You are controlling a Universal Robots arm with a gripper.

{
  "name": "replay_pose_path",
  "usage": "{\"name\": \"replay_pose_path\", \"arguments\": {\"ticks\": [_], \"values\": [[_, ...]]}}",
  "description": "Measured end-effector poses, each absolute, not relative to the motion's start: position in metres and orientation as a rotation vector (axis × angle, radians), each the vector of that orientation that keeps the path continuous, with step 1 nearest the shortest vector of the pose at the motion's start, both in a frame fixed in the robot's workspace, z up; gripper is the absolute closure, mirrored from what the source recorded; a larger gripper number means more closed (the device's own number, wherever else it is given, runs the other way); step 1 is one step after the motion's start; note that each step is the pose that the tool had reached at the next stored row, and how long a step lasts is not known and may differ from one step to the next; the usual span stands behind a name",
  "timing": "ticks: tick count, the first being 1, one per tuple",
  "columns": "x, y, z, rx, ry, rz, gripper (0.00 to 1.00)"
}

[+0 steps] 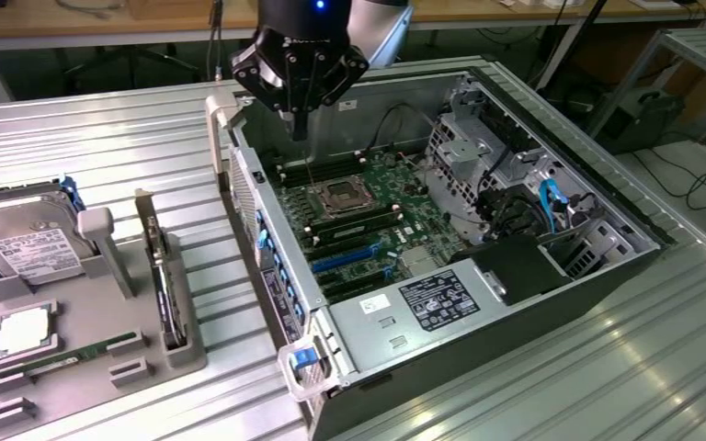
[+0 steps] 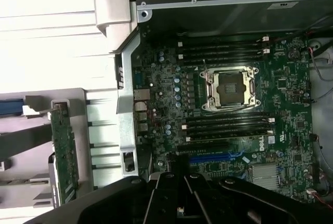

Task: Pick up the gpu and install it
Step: 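Reach for the gpu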

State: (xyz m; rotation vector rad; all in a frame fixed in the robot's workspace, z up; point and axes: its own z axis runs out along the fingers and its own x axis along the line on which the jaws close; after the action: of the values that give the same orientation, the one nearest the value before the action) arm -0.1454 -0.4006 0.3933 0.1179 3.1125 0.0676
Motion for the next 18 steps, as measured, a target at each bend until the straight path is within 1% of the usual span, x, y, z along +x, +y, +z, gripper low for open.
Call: {"name": "replay_pose_path", "arguments": {"ticks": [18], "values": [[-0.161, -0.403, 0.393, 0.118, 3.112, 0.068, 0.89]]}}
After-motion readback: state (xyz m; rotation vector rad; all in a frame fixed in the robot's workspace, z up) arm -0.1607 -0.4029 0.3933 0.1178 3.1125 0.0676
